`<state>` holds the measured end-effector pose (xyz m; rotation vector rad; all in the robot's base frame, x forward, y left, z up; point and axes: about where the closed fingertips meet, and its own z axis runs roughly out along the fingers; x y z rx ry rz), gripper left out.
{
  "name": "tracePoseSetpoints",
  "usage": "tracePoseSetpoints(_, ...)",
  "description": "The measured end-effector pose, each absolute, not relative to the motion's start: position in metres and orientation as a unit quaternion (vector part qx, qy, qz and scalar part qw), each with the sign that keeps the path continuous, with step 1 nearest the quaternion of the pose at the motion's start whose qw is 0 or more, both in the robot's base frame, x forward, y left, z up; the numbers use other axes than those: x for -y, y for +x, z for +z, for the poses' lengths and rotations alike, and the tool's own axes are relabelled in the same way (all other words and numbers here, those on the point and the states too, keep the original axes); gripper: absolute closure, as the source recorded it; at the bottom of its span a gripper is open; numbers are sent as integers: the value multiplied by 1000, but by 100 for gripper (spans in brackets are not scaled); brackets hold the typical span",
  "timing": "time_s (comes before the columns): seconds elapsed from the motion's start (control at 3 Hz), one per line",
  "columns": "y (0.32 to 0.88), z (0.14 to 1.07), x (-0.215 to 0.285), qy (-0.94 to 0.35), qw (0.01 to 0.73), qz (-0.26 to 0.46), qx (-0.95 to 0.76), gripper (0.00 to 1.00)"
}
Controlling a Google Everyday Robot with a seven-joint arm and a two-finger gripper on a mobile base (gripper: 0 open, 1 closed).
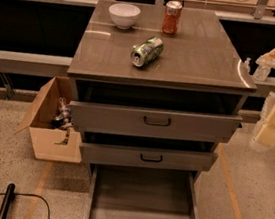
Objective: Place coke can into bottom drawer
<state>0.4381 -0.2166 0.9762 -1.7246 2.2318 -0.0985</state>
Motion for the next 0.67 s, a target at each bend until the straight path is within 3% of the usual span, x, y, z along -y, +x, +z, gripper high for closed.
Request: tracePoseSetpoints(0.67,452,970,220,-568,190,-27,-800,0)
